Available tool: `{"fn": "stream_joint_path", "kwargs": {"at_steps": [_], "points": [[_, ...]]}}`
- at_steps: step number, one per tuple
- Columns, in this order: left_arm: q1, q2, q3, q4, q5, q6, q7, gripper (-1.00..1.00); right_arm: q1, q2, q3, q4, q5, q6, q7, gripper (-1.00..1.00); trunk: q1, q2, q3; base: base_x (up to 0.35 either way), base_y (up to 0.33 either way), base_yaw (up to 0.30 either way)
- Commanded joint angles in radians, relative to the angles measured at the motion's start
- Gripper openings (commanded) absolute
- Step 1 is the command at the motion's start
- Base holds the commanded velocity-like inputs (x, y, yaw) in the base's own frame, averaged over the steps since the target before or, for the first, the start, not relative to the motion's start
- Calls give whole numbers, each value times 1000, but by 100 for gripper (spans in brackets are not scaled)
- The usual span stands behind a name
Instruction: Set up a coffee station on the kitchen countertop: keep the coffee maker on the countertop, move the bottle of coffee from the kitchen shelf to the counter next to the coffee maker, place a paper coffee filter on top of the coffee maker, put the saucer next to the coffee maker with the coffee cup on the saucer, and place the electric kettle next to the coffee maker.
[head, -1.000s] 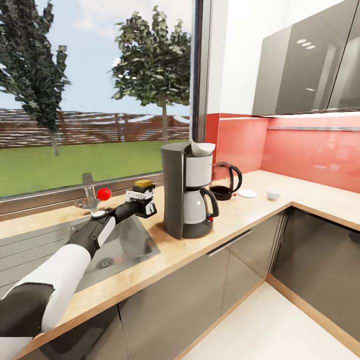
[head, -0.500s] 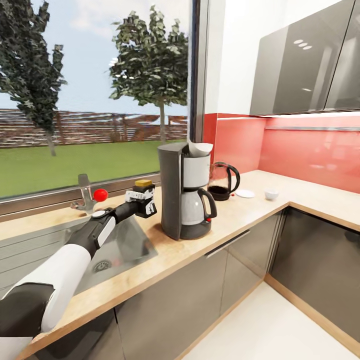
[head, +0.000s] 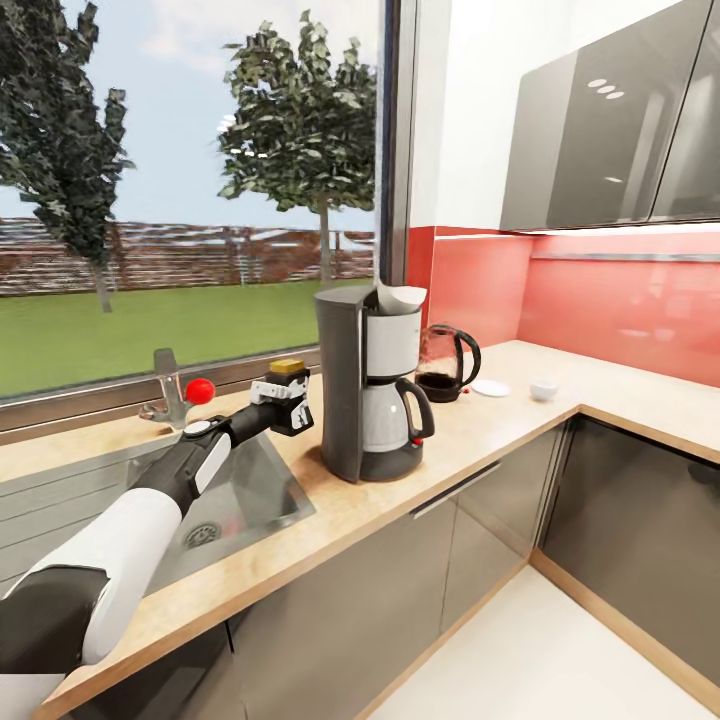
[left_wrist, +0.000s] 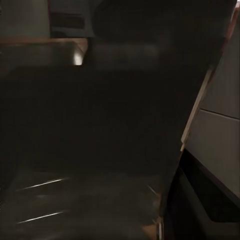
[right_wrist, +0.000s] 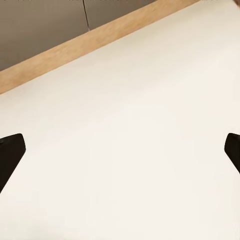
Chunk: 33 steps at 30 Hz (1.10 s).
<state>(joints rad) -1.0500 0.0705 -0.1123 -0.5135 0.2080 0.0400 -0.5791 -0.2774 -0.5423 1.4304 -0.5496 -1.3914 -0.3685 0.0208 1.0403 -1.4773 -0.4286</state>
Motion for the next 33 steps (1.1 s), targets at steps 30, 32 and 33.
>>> {"fn": "stream_joint_path", "kwargs": {"at_steps": [30,32,33], "points": [[-1,2,-6,-1,10,3,-1,-100,-2,-1,7,-1,-12,-6,4,100,0,-1,-1,27,0,0],[-1,2,-6,-1,10,3,-1,-100,-2,-1,7,-1,-12,-6,4,100,0,-1,-1,15,0,0],[-1,2,-6,0,10,3,-1,-100,-2,-1,7,-1,-12,-6,4,100,0,-1,-1,43,0,0]]}}
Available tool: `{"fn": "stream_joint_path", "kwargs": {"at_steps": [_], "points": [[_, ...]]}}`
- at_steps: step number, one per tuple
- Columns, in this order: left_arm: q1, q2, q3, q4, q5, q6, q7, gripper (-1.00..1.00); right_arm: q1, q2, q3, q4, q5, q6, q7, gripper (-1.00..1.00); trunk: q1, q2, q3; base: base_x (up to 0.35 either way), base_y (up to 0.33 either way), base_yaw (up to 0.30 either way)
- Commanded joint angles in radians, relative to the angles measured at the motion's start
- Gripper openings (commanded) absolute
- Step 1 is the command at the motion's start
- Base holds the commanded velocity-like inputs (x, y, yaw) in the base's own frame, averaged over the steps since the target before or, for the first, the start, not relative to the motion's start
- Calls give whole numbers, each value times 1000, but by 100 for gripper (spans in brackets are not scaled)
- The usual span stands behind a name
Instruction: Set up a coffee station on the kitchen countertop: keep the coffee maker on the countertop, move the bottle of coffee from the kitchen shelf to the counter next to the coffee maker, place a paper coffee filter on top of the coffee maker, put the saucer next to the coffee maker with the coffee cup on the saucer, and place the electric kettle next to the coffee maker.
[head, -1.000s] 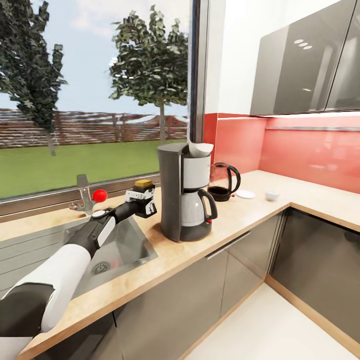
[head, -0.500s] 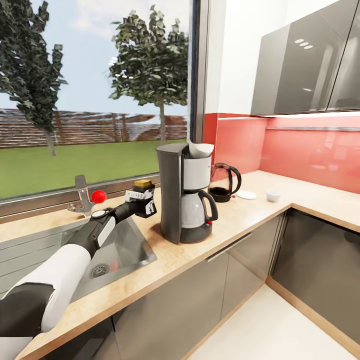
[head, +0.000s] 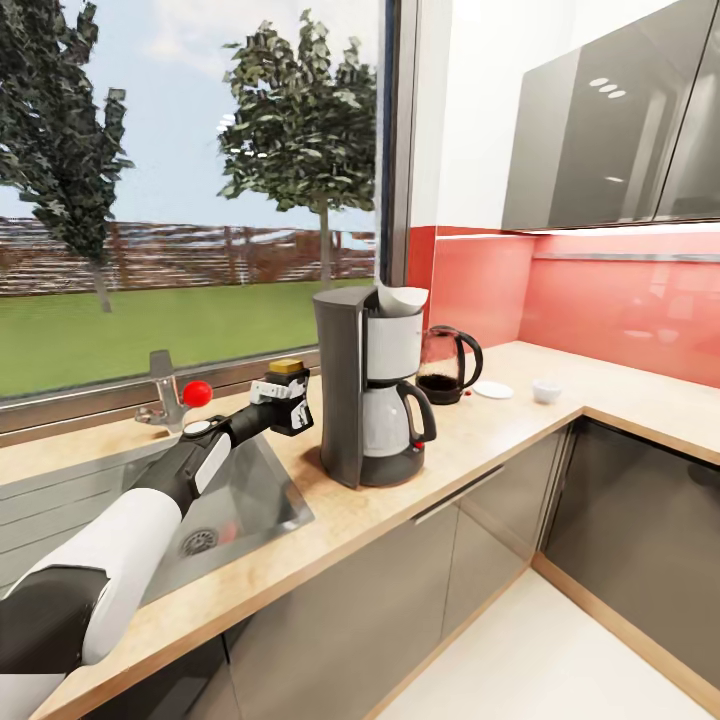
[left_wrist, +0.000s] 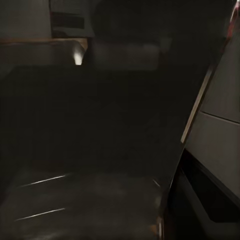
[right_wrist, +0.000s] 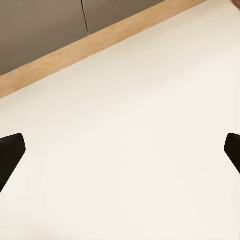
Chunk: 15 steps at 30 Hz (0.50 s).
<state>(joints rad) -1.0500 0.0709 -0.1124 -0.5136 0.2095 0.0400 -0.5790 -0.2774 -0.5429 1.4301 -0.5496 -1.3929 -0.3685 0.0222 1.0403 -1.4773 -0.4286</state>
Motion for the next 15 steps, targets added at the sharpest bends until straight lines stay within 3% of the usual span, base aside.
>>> {"fn": "stream_joint_path", "kwargs": {"at_steps": [1,15], "points": [[-1,1,-6,-1,8,3,-1,-100,-2,-1,7,-1,-11,-6,2,100,0,-1,-1,91,0,0],[-1,1,-6,-2,8,3,-1,-100,-2,0,7,-1,-11,-6,1,100,0,-1,-1,19,0,0]]}}
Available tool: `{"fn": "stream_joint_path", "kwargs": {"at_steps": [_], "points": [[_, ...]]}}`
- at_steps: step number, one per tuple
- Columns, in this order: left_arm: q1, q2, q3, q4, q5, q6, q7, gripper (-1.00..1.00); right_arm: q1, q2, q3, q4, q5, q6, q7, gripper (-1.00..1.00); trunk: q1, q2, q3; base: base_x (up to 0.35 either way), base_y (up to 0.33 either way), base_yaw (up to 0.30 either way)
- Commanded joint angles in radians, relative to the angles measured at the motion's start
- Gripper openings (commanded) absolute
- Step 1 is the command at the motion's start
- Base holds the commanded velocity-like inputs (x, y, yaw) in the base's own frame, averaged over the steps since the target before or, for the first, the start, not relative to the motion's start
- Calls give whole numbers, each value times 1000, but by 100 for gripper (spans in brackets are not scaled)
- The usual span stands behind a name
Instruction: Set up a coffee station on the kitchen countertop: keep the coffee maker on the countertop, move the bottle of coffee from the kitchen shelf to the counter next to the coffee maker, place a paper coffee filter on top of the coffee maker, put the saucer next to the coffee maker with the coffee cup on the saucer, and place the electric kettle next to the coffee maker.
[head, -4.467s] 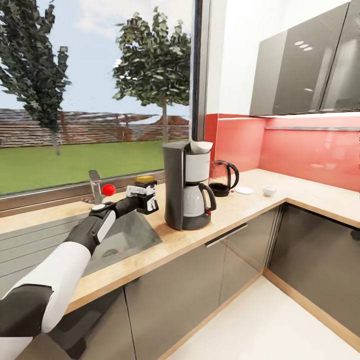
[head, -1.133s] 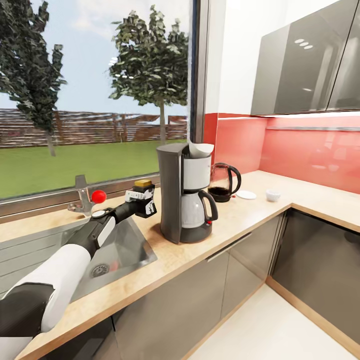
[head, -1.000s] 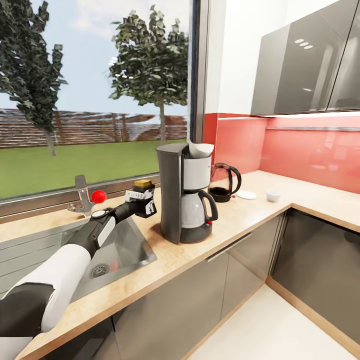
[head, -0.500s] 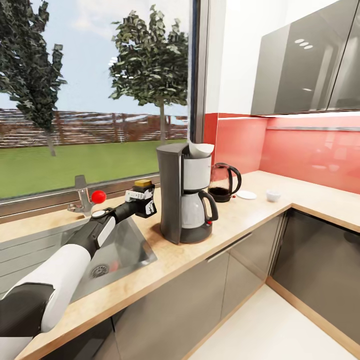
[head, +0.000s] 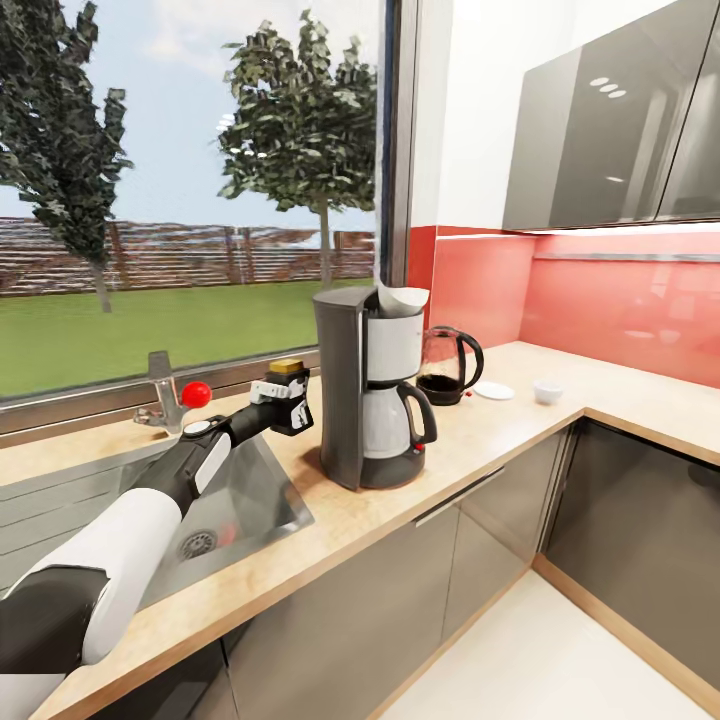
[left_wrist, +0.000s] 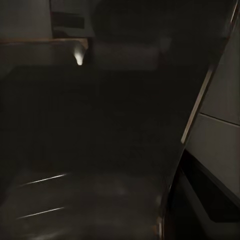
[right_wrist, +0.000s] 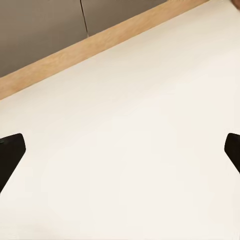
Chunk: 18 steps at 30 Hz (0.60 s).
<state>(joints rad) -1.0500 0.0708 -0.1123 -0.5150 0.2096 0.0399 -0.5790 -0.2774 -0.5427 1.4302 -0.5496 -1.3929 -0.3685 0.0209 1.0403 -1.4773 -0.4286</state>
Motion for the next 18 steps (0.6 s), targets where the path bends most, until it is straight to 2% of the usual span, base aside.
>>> {"fn": "stream_joint_path", "kwargs": {"at_steps": [1,7,18], "points": [[-1,1,-6,0,8,3,-1,-100,-2,-1,7,-1,-11,-6,2,100,0,-1,-1,39,0,0],[-1,1,-6,0,8,3,-1,-100,-2,-1,7,-1,-11,-6,2,100,0,-1,-1,126,0,0],[-1,1,-6,0,8,3,-2,-100,-2,-1,7,-1,-11,-6,3,100,0,-1,-1,18,0,0]]}}
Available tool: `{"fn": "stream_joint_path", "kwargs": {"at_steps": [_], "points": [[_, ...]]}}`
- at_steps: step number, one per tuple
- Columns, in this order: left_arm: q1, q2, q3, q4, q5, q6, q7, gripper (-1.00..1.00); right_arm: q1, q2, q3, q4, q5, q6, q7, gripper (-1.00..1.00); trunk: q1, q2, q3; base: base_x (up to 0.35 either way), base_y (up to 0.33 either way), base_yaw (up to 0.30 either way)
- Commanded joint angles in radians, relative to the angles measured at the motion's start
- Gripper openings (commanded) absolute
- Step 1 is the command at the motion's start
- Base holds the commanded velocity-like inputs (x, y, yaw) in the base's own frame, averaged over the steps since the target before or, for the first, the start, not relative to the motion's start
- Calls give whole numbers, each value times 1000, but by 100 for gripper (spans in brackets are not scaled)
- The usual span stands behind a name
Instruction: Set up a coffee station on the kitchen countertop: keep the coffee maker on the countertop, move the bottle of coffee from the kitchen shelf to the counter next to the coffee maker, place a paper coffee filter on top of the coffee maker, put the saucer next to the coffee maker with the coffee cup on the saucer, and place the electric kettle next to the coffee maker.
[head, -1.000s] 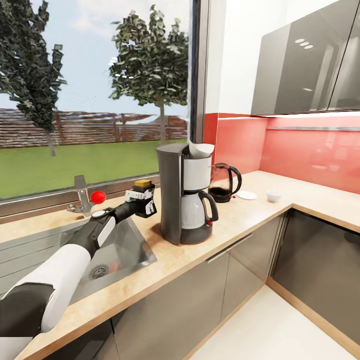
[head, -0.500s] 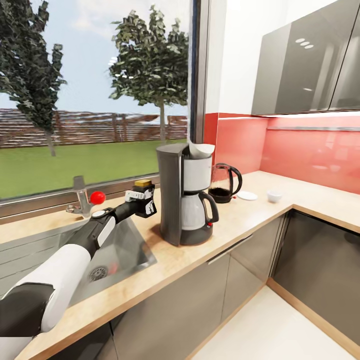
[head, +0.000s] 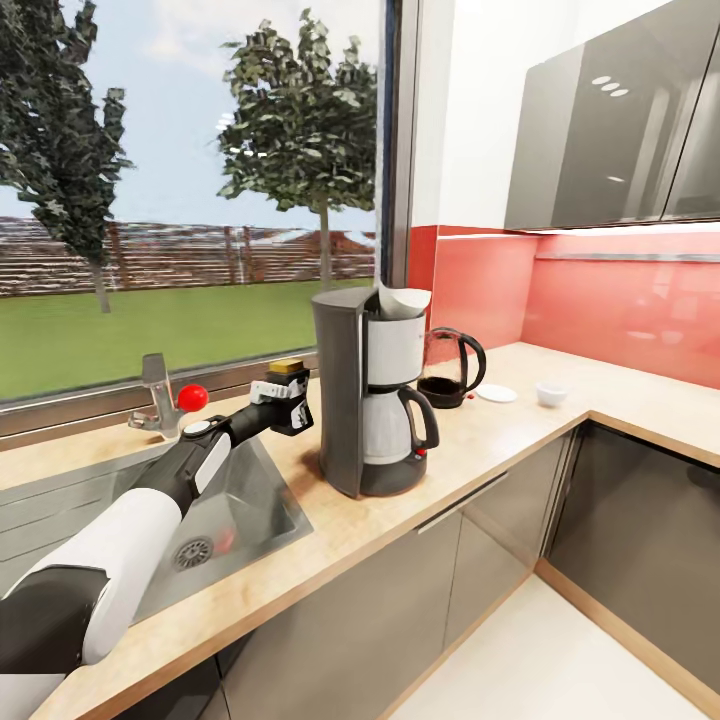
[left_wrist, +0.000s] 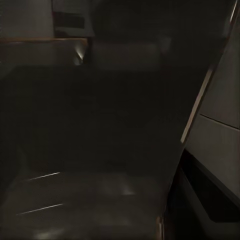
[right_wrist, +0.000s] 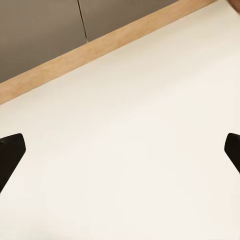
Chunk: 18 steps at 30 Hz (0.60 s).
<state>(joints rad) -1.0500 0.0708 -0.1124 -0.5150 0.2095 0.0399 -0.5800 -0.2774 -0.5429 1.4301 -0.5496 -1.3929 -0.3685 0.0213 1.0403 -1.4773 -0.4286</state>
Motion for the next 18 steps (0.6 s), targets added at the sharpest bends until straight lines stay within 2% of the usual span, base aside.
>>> {"fn": "stream_joint_path", "kwargs": {"at_steps": [1,9,18], "points": [[-1,1,-6,0,8,3,0,-100,-2,-1,7,-1,-11,-6,2,100,0,-1,-1,2,0,0],[-1,1,-6,0,8,3,-2,-100,-2,0,7,-1,-11,-6,2,100,0,-1,-1,1,0,0],[-1,1,-6,0,8,3,-1,-100,-2,0,8,-1,-11,-6,2,100,34,-64,-29,0,0,0]]}}
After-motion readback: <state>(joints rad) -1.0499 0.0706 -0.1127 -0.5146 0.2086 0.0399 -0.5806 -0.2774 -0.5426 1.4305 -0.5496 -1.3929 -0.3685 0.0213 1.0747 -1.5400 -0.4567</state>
